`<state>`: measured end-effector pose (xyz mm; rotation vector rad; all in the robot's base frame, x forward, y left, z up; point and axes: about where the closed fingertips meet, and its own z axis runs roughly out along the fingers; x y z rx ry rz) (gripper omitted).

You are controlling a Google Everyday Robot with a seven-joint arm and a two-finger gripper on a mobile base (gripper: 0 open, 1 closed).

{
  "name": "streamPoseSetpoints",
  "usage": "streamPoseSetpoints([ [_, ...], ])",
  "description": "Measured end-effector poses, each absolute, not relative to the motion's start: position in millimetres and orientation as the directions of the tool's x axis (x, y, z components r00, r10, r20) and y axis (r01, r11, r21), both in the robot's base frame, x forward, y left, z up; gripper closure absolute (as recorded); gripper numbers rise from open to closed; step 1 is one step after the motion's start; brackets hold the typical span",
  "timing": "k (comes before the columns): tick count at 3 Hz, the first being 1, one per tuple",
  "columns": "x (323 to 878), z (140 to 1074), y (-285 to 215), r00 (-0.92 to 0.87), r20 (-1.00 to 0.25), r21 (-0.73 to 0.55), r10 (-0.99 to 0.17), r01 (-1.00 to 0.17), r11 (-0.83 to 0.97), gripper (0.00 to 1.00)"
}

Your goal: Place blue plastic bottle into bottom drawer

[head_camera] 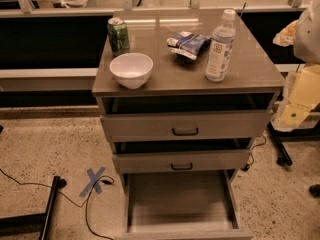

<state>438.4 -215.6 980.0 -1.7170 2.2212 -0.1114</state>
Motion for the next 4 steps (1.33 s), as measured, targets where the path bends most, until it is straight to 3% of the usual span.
streamPoseSetpoints([
  [1, 438, 980, -216, -0.219, -0.211, -0.26, -0.953, -0.927, 0.27, 0.0],
  [2, 476, 985, -221, -0.188, -0.27, -0.328, -0.944, -0.904, 0.274, 0.0],
  [4, 602, 980, -259, -0.172, -0.441, -0.516, -0.881, -0.755, 0.406, 0.0],
])
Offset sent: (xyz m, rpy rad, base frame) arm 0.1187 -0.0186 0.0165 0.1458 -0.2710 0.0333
